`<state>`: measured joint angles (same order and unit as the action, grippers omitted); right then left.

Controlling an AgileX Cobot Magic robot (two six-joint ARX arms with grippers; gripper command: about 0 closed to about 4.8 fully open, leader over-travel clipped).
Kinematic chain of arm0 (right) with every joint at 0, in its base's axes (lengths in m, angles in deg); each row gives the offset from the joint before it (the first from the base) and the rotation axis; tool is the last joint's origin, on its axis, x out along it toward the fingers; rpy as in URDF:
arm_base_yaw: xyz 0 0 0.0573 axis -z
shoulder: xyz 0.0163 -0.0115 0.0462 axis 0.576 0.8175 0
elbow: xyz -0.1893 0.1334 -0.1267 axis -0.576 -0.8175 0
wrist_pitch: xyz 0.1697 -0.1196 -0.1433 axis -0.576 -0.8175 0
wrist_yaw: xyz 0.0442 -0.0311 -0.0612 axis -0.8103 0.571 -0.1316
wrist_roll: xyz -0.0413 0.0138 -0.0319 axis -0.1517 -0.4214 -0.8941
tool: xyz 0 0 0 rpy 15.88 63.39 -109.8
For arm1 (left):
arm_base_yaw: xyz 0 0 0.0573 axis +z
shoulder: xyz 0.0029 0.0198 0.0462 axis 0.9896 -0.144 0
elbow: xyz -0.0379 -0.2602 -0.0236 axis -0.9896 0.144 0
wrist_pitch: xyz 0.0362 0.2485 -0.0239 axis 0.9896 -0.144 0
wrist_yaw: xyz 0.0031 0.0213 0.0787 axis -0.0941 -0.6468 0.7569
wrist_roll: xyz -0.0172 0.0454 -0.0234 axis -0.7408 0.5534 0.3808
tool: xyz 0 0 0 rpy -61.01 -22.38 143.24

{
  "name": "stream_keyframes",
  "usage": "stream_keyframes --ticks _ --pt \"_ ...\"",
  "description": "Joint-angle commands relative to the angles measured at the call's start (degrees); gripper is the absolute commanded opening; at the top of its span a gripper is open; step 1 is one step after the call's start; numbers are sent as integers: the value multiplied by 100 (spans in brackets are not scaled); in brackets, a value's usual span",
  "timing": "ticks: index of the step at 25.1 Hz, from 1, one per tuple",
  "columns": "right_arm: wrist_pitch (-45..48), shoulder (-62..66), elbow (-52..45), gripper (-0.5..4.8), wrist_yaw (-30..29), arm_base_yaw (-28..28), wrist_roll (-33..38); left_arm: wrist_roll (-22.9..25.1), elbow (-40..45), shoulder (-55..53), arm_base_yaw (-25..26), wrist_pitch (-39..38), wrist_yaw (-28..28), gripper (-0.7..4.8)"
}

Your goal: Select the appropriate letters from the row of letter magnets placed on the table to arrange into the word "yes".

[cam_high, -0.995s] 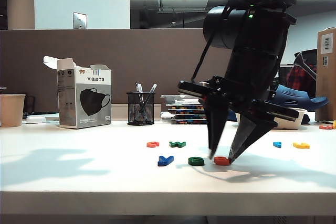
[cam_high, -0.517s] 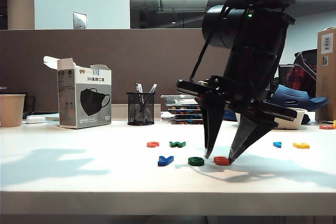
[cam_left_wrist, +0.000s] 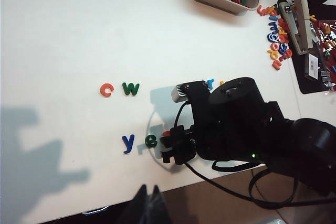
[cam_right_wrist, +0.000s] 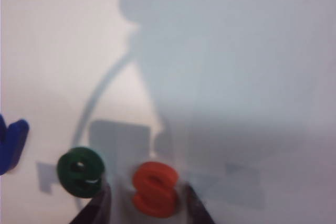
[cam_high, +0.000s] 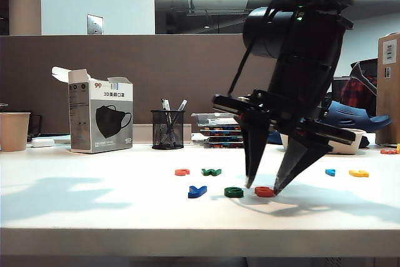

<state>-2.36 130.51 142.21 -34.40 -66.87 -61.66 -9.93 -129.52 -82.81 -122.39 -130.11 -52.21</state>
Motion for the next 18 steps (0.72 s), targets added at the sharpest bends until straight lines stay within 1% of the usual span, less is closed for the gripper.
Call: stream_keyframes --ticks 1,8,12,18 --pt "-212 72 -63 185 122 90 7 -13 -20 22 -2 39 24 -5" --pt "-92 72 -61 185 114 122 -17 -13 -20 22 -2 39 24 -5" --pt "37 72 -33 185 -48 122 -15 -13 -20 22 -2 39 24 -5" --pt "-164 72 442 185 -11 122 -37 -13 -20 22 -2 39 24 -5"
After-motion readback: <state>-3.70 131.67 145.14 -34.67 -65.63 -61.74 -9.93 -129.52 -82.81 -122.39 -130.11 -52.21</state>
